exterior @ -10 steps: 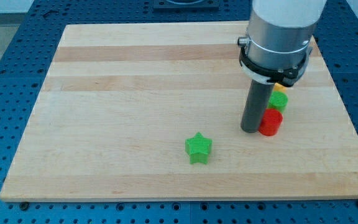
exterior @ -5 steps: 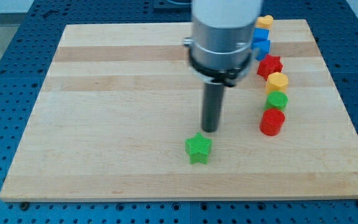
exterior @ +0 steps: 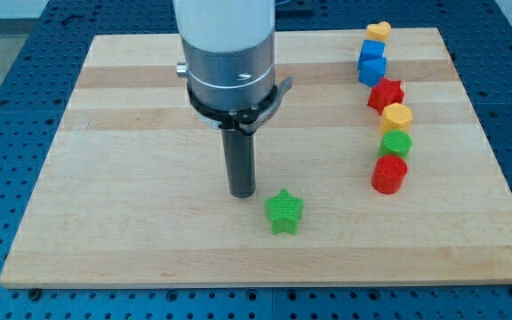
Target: Push the green star slightly right
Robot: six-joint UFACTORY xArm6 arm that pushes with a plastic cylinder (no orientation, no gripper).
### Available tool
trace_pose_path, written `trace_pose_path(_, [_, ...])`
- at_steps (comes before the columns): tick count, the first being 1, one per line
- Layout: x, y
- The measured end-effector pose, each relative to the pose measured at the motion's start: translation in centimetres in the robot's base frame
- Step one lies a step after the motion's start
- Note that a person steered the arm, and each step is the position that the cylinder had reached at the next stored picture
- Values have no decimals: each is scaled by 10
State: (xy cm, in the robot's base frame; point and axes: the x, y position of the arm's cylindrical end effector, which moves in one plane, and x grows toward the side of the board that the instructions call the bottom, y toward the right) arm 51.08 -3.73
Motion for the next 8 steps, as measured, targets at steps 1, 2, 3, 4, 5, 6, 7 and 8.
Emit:
trace_pose_path(1, [13,-10])
trace_pose_path(2, [35,-9])
trace_pose_path(3, [35,3])
trace_pose_path(4, [32,25])
trace_pose_path(5, [29,51])
trace_pose_path(6, [30,61])
trace_pose_path(7, [52,61])
trace_pose_path(8, [65,62])
